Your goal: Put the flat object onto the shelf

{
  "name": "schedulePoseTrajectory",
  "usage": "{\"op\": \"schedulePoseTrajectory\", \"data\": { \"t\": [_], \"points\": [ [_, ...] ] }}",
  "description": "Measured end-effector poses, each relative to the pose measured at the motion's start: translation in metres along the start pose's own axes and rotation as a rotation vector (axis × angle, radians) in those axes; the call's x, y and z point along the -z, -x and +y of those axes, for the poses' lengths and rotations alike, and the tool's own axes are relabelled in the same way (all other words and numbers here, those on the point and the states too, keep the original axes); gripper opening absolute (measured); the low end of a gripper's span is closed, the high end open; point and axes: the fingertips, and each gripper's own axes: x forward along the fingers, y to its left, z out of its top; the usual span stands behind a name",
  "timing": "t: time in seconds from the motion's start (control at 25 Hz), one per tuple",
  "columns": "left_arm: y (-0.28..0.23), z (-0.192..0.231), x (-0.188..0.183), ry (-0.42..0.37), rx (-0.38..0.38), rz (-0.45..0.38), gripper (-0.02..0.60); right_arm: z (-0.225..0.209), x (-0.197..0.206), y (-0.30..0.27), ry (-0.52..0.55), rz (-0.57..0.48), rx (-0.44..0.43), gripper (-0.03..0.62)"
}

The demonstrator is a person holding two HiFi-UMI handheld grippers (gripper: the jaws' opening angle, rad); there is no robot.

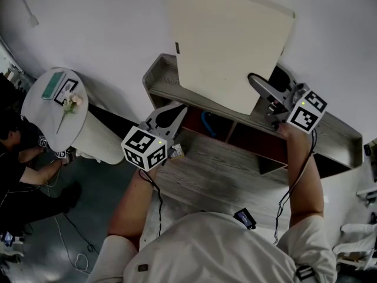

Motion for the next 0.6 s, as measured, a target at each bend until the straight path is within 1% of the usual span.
{"op": "schedulePoseTrajectory", "data": {
  "t": [0.12, 0.4, 0.6],
  "points": [
    [0.003, -0.001, 0.0, 0.003, 0.006, 0.001, 0.015, 0.0, -0.002, 0.0, 0.0, -0.004, 0.013, 0.311],
    [0.013, -0.007, 0.002, 0.001, 0.017, 0.006, 0.015, 0.001, -0.018, 0.011, -0.006, -0.061, 0.065, 0.318],
    [0.022, -0.012, 0.0, 0.01, 0.026, -0.005, 0.015, 0.008, -0.027, 0.027, 0.021, -0.079, 0.109, 0.318]
  ]
}}
